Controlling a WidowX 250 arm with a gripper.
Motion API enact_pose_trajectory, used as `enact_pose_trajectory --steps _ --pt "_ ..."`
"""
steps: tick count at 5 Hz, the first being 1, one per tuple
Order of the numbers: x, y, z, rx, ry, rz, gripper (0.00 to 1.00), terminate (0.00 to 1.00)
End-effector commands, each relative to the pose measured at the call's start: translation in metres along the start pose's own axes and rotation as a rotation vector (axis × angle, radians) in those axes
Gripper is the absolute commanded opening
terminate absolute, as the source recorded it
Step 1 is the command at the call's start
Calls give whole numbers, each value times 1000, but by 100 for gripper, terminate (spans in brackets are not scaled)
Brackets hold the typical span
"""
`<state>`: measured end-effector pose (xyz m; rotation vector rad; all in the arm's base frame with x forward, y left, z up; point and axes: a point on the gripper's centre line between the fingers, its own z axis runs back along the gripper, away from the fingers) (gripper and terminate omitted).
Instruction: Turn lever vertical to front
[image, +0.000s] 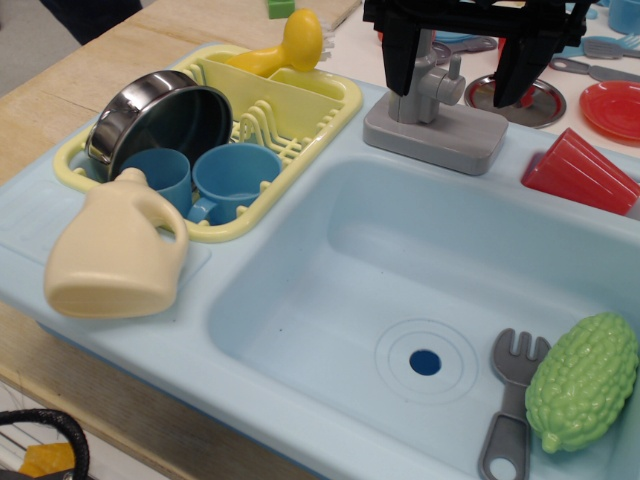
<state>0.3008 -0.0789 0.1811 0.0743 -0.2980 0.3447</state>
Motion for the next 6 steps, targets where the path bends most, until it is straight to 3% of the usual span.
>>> enact_pose_trajectory --steps 1,6 --pt "0 0 0 0 0 0 100 0" --pt "35 -14 -10 -36 -120 -143 100 0"
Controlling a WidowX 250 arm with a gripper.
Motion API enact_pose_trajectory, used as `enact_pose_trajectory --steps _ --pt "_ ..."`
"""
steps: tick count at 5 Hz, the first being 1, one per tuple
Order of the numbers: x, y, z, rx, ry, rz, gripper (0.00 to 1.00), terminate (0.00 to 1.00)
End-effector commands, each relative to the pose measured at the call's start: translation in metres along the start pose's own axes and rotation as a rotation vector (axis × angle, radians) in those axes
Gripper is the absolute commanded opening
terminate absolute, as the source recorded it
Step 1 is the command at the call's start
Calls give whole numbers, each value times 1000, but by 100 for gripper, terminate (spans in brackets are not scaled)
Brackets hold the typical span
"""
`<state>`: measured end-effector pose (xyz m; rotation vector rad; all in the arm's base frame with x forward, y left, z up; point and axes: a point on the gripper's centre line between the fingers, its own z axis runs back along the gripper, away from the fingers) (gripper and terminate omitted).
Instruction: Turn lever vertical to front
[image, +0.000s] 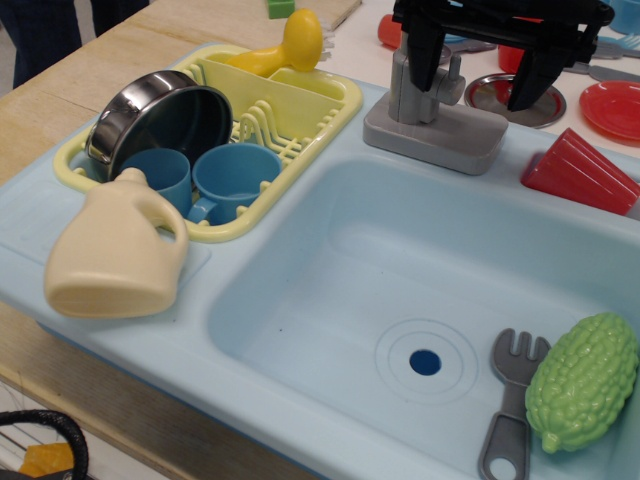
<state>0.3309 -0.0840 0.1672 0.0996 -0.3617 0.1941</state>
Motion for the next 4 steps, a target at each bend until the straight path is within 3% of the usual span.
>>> enact_pose_trajectory --steps 1,2,3,4 --pt "19 1 7 -34 -60 1 100 0" --pt "23 -1 9 -30 -70 2 100 0" --pt "19 -2 11 -28 -64 28 0 0" --pt "14 0 11 -33 -50 51 0 0"
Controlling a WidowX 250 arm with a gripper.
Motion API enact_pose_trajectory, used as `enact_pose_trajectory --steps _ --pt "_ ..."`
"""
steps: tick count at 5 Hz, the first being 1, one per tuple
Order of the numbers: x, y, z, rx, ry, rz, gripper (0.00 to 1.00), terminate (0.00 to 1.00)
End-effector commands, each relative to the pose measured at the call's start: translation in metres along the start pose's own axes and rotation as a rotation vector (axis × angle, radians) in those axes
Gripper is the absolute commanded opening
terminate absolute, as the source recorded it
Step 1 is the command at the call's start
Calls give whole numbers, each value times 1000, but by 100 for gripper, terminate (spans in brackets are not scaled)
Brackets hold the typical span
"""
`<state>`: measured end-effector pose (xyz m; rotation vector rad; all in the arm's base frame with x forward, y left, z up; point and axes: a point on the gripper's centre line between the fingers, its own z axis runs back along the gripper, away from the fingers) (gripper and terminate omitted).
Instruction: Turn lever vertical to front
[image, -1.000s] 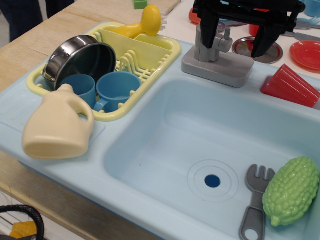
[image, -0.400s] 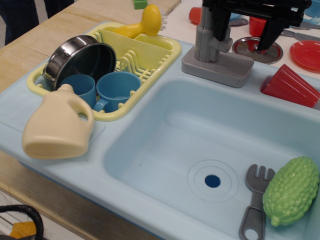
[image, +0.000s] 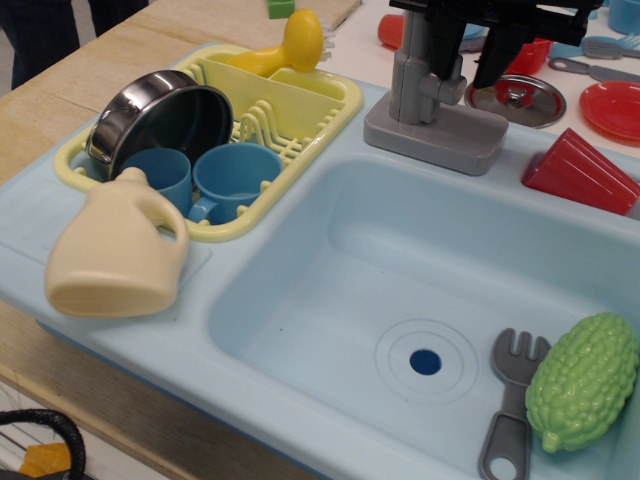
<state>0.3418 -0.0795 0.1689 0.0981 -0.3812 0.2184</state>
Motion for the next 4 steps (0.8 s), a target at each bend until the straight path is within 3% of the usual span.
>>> enact_pose_trajectory --steps 1,4 --pt "-6 1 13 -38 24 69 0 0" --pt "-40 14 0 -87 84 143 0 0"
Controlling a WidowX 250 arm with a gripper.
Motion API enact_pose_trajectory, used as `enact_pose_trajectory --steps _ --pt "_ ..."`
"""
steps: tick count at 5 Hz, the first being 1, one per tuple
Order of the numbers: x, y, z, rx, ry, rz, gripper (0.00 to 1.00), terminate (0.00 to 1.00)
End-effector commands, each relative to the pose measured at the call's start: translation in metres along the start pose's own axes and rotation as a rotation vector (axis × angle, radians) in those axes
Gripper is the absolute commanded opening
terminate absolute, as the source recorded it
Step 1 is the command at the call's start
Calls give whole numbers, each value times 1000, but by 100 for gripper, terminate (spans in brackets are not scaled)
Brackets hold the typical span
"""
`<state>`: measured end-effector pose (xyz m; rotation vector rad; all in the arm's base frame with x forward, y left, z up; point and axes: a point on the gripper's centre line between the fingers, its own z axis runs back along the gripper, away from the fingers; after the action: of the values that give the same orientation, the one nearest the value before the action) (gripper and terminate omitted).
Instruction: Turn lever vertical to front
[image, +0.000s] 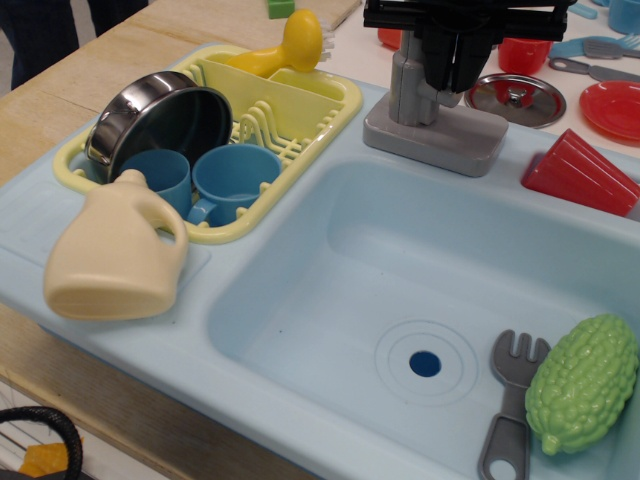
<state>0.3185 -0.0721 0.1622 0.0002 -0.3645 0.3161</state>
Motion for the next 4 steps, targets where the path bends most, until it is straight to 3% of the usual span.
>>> enact_pose_trajectory --steps 1,4 --pt "-25 10 -5 -15 66 44 0 0" --pt "-43 23 -15 -31 125 97 0 0"
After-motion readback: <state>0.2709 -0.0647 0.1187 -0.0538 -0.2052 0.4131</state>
